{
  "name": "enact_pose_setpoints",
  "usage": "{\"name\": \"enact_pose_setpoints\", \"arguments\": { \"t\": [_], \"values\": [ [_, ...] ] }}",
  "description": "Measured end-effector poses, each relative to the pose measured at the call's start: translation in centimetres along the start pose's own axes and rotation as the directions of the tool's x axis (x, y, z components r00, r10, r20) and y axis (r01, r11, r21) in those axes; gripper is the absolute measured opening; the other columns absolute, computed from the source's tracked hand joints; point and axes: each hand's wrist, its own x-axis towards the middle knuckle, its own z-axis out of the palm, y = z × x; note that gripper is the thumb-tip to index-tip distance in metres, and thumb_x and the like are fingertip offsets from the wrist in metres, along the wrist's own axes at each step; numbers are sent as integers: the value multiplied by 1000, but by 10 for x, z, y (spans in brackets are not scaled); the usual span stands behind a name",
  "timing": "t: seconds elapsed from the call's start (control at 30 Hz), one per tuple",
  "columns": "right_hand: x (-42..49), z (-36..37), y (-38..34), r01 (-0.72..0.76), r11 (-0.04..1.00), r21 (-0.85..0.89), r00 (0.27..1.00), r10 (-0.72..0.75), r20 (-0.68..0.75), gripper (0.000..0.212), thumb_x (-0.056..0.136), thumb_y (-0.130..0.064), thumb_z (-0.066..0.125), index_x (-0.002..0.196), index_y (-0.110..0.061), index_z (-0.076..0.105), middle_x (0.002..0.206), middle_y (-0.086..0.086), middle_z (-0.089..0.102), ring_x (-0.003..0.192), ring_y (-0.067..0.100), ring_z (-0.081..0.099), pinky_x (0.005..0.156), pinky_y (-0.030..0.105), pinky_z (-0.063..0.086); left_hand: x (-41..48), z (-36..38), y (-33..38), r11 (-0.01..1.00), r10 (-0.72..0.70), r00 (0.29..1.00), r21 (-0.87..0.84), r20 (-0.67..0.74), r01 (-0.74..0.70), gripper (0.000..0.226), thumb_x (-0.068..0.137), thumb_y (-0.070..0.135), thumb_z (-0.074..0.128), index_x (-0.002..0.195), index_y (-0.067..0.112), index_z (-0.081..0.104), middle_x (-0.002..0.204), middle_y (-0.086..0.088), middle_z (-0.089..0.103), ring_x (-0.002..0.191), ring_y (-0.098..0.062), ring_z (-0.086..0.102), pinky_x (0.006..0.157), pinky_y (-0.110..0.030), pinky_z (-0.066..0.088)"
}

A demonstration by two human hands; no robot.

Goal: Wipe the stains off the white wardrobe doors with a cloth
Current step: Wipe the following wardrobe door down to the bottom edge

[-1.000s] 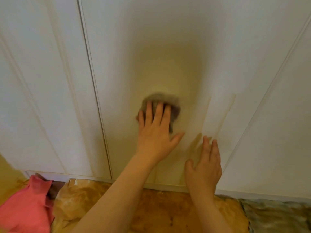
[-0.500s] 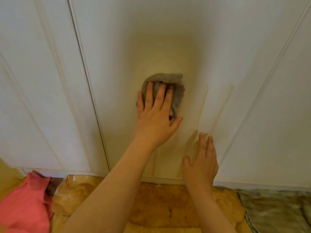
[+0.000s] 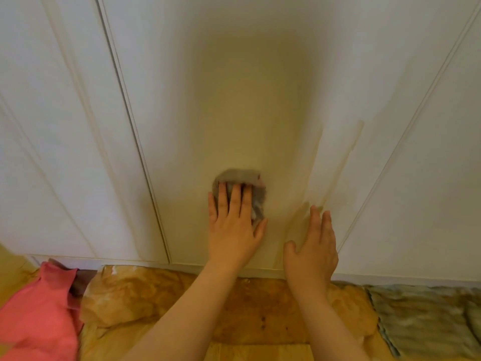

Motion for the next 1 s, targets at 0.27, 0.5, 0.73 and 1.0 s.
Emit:
{"name": "enact_pose_setpoints", "arguments": {
  "t": [0.27,0.5,0.73,1.0],
  "values": [
    [6,13,3,44,999,19,998,-43,-41,79,83,-6,52,148,-26,12,156,1,6,141,20,12,110,34,14,4,2,6,999,38,998,-15,-49,-39,71,81,50,41,136,7,33,142,-17,36,131,-39,24,110,-53,15],
    [-1,26,13,2,1000,-6,1000,-2,-2,77,84,-8,52,148,-26,11,156,-1,6,141,19,13,109,35,17,-81,44,-17,990,99,947,70,305,-126,66,82,51,42,126,4,57,130,-18,56,129,-36,28,103,-55,23],
    [5,35,32,-59,998,25,998,60,-34,78,82,-5,52,148,-24,14,156,1,8,140,20,15,109,35,16,-40,37,3,999,-37,987,-8,156,38,65,89,49,34,138,7,28,141,-15,27,131,-40,24,113,-49,7],
    [0,50,42,-62,998,-16,998,62,19,77,84,-6,51,147,-28,14,156,1,8,140,21,14,110,34,15,-129,67,-20,996,-37,797,91,603,-23,69,78,52,42,119,0,63,128,-21,57,123,-42,49,109,-52,24]
  ]
}}
